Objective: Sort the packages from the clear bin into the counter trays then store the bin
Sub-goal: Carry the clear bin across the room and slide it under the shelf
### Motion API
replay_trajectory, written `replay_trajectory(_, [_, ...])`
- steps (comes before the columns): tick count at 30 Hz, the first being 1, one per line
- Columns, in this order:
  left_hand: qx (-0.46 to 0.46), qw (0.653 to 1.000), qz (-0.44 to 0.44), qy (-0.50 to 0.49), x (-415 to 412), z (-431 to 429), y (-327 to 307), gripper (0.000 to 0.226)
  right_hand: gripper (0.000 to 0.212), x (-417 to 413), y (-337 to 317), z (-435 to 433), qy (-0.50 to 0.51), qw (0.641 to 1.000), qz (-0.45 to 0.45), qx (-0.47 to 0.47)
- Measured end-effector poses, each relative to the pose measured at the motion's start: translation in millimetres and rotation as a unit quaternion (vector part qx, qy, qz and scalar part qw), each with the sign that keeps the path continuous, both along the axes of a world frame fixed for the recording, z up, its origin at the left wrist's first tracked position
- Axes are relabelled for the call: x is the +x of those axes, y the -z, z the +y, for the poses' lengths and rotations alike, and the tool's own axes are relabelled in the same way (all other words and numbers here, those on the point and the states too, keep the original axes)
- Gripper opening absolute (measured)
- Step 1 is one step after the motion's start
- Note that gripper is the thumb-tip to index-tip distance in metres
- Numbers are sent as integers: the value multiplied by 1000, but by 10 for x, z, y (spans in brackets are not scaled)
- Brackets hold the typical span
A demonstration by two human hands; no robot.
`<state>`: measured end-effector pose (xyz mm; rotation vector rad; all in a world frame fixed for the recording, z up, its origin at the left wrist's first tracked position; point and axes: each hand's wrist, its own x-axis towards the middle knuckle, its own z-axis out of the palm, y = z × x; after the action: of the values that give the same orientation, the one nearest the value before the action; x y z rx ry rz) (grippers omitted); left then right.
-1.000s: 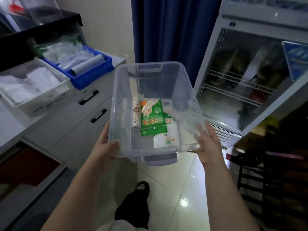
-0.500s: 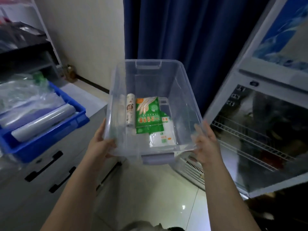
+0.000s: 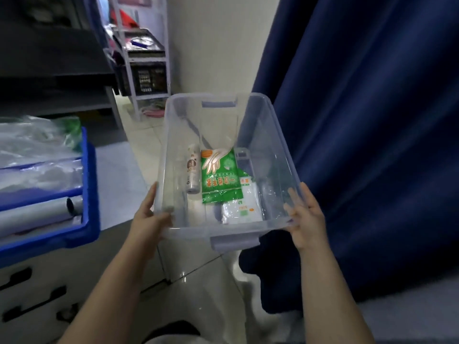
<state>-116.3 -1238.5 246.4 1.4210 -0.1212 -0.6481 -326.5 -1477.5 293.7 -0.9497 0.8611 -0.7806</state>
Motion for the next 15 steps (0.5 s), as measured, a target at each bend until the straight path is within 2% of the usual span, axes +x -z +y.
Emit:
replay_trajectory(8, [17, 998, -21, -60, 1217, -1034, 167, 80, 58, 1607, 299, -1265, -52, 998, 0, 31])
replay_trajectory(15, [38, 993, 24, -109, 2489, -1920, 262, 81, 63, 3061, 262, -2220, -66, 997, 10, 42])
